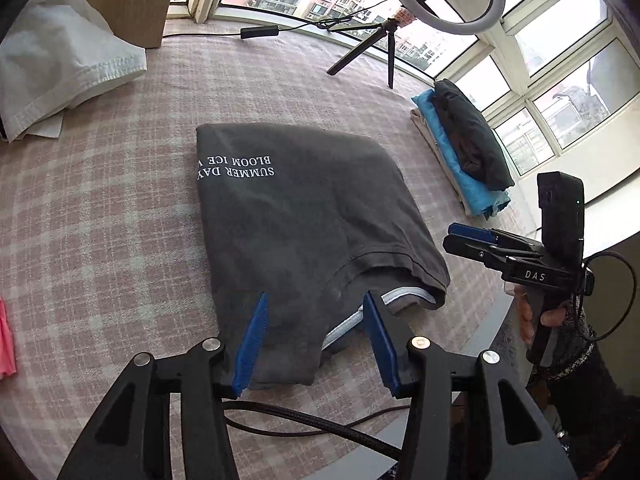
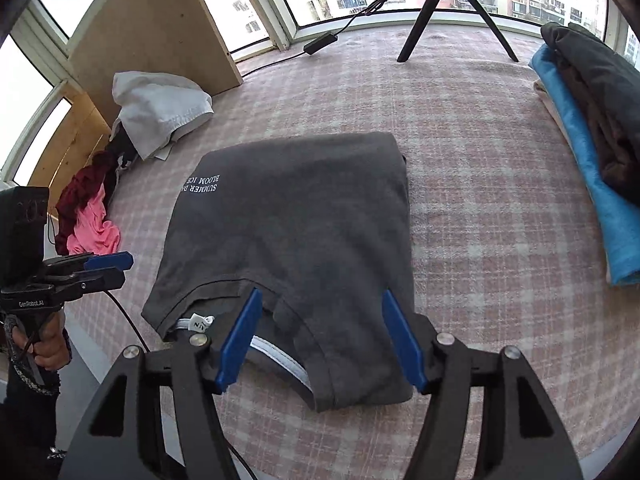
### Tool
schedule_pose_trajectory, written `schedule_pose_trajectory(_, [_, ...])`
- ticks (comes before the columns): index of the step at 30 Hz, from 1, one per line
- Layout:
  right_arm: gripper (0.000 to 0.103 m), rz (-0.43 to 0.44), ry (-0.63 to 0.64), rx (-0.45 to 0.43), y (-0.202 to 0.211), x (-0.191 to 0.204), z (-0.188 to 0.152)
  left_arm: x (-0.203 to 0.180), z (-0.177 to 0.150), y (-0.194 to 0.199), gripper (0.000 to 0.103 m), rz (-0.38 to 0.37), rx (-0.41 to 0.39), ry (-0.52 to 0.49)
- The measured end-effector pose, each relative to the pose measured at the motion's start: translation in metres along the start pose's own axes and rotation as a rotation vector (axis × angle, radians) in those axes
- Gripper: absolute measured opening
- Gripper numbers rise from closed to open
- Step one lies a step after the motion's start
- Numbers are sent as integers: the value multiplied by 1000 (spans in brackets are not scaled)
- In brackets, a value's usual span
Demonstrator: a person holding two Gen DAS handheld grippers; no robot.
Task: Fold clothes
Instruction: 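Grasp the hem end of the folded grey shirt with both grippers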
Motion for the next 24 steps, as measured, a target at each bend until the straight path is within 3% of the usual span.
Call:
schedule_pose_trajectory(4, [43, 73, 45, 35, -14, 30, -17, -5, -12, -27, 45, 32, 53, -39])
schedule_pose_trajectory(8, [43, 30, 169, 130, -46, 57, -38, 12, -23, -47, 44, 76, 119, -7])
schedule_pose_trajectory(10, [43, -15, 221, 141, -49, 60, -43, 15, -22, -33, 44, 43, 89, 18])
schedule_pose_trajectory(12, [43, 0, 209, 96, -33, 57, -39, 18, -18, -15, 45, 17, 40, 41])
schedule_pose_trajectory(14, [49, 3, 154, 40, -16, 41, -25, 30, -11, 3, 50, 2, -8, 88])
schedule_pose_trajectory(16, [67, -16, 84, -5, -6, 17, -8, 50, -3, 10, 57, 4, -28, 174])
schedule_pose_trajectory(19, [69, -27, -43, 1, -12, -26, 13, 77, 8, 8, 57, 10, -27, 287])
schedule_pose_trajectory(24, [69, -31, -122, 57, -41, -64, 38, 86, 25, -20, 57, -4, 16, 316])
Point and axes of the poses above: each gripper's, at about its wrist camera, not at the fingertips, and y roughly against the way its jaws point, x to its left, z to its top, the point moved 4 cm from there along -y, roughly the way its jaws point, and after that the axes turned 6 degrees about -z, right-handed, at the moved point
